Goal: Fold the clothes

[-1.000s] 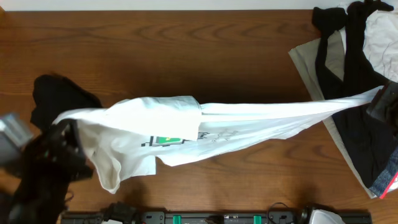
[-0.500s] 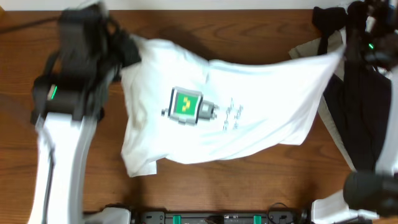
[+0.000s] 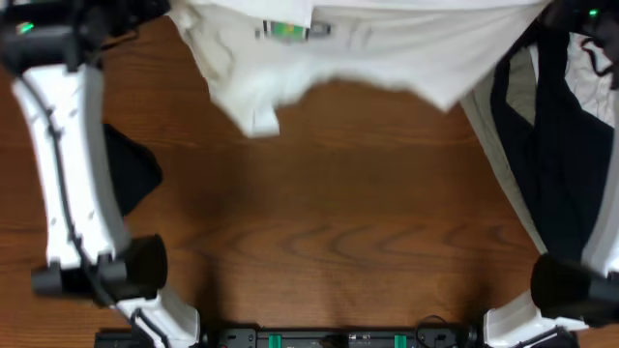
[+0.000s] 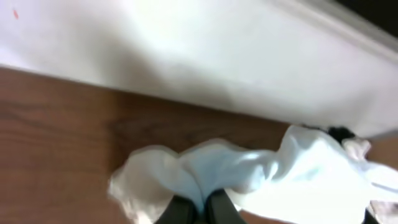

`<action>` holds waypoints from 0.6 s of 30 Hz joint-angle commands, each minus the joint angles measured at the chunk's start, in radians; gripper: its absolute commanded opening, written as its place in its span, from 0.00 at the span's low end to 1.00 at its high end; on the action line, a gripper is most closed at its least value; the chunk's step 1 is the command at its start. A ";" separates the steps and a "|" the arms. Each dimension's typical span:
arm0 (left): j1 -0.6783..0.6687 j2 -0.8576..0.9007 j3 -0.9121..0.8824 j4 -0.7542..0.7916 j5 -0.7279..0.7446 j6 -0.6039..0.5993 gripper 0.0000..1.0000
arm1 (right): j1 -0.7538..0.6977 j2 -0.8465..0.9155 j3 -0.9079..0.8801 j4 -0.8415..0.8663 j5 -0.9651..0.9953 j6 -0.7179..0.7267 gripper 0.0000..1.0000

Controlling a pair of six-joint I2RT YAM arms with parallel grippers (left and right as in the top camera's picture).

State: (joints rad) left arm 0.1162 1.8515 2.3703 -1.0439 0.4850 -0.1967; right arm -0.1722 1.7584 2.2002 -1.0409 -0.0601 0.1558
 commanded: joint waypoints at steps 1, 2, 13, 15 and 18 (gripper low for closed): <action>-0.002 -0.041 0.035 -0.138 0.039 0.097 0.06 | -0.003 -0.010 0.014 -0.105 0.120 -0.001 0.01; -0.008 -0.038 0.027 -0.196 0.039 0.116 0.06 | -0.004 -0.007 0.010 -0.148 0.140 -0.001 0.01; -0.121 0.000 -0.492 -0.475 0.018 0.357 0.06 | -0.004 0.001 -0.384 -0.362 0.202 -0.027 0.01; -0.130 0.000 -0.629 -0.468 -0.002 0.357 0.06 | -0.004 0.002 -0.480 -0.349 0.203 -0.044 0.01; -0.131 0.000 -0.824 -0.442 -0.003 0.357 0.06 | -0.004 0.002 -0.615 -0.330 0.177 -0.045 0.01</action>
State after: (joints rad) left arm -0.0162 1.8706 1.6779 -1.4914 0.5014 0.1215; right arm -0.1730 1.7611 1.6775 -1.3785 0.1123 0.1337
